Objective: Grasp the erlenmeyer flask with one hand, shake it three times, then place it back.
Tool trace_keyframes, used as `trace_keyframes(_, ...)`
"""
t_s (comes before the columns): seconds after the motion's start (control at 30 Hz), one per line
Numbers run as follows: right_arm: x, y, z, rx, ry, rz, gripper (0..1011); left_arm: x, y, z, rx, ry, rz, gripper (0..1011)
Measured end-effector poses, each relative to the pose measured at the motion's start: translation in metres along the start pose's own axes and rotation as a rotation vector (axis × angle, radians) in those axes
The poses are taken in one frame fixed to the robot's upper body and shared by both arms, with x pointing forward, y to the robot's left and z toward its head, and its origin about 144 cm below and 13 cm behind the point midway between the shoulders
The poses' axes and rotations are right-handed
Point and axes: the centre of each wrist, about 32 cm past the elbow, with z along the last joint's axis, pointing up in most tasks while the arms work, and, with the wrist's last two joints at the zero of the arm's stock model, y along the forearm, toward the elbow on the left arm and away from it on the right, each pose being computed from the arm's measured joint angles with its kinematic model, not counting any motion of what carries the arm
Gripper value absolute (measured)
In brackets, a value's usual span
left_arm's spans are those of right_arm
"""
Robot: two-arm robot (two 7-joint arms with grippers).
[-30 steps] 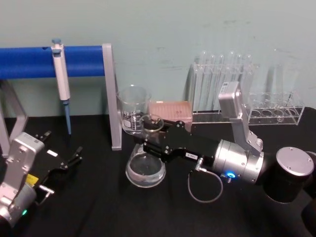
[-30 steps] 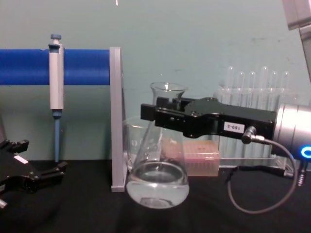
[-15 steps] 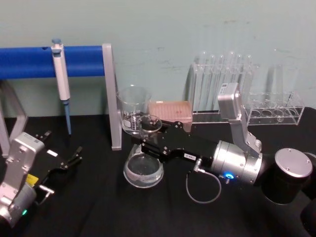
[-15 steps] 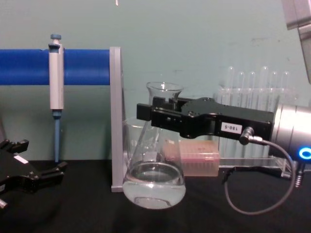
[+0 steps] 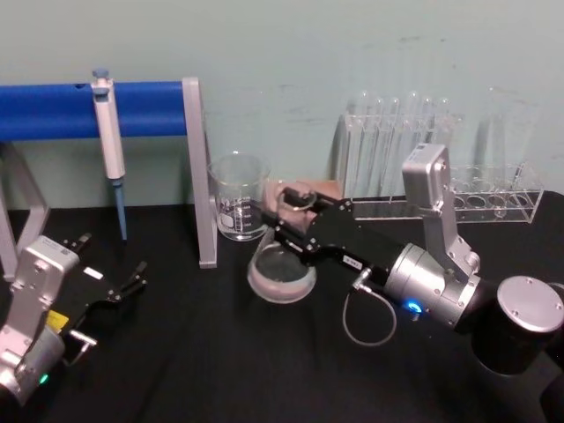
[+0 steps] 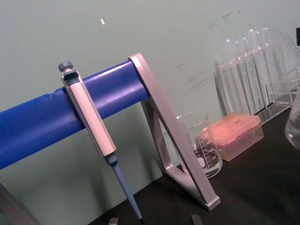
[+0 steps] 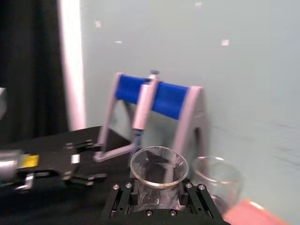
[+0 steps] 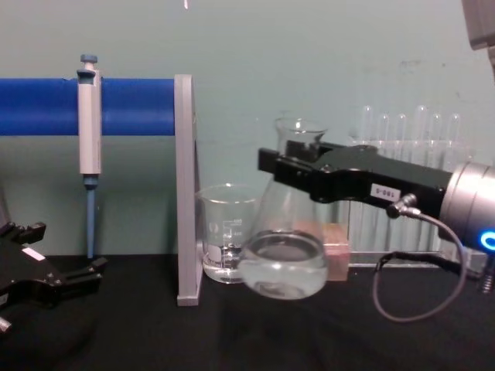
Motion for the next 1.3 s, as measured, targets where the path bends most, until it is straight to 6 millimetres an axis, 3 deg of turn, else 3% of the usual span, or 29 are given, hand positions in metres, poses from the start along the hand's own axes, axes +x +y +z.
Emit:
trace_keyframes(0.53,-0.013,-0.014,-0.001,0.007,-0.032,-0.316,450,0.0,0.0,0.0,0.0,0.0,0.0,1001)
trace_keyframes(0.93,-0.013,-0.017,0.0,-0.002,-0.024,-0.379,450,0.0,0.0,0.0,0.0,0.0,0.0,1001)
trace_keyframes(1.3,-0.011,-0.011,0.001,-0.005,-0.02,-0.294,450,0.0,0.0,0.0,0.0,0.0,0.0,1001)
